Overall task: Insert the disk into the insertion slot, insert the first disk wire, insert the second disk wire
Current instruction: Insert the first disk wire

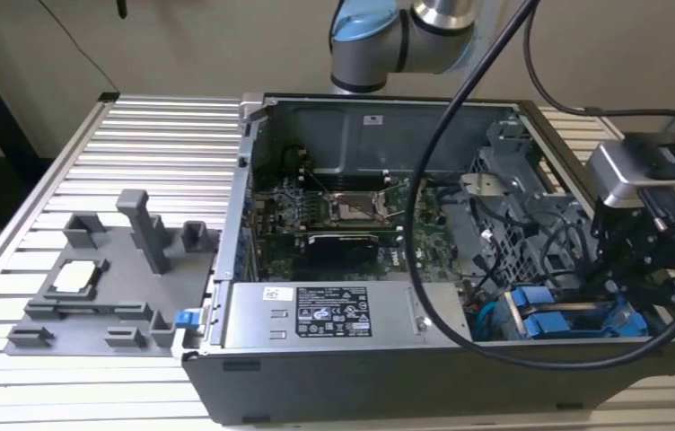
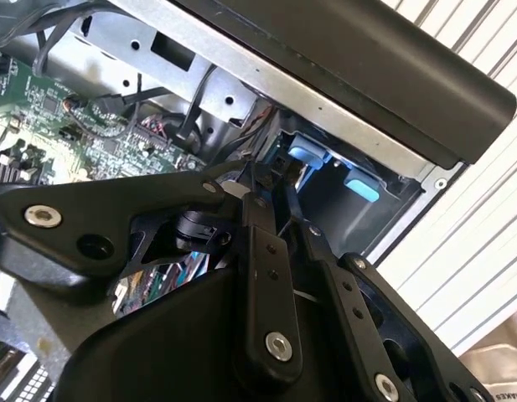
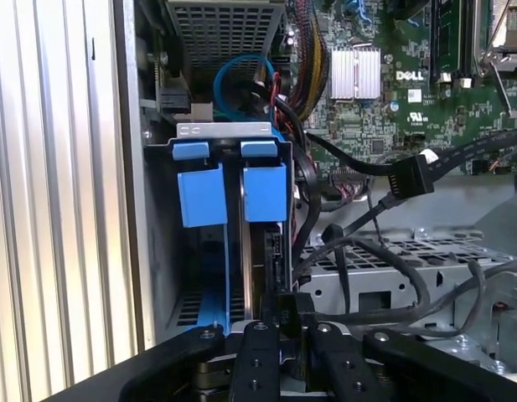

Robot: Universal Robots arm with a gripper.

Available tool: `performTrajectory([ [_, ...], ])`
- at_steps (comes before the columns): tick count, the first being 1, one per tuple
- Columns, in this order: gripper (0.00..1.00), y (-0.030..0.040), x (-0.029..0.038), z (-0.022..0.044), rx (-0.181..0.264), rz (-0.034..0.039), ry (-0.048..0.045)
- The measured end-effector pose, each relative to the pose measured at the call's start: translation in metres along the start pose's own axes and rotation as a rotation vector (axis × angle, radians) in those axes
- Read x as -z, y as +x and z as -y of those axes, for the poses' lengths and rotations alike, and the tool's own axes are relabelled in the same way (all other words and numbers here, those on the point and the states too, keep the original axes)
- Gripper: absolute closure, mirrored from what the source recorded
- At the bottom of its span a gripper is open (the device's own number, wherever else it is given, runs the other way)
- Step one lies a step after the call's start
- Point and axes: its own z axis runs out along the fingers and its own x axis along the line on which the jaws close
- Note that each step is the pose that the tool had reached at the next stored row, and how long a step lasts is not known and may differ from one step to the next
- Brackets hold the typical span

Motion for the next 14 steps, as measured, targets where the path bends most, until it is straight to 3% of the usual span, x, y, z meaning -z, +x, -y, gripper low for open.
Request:
performTrajectory([
  [12,0.79,0.0005,-0.0034,-0.0001,0.000,0.0013,-0.0001],
  [13,0.73,0.0005,-0.0031,-0.0001,0.000,0.0009,-0.0001],
  [14,0.73,0.0004,-0.0025,-0.0001,0.000,0.0004,-0.0001],
])
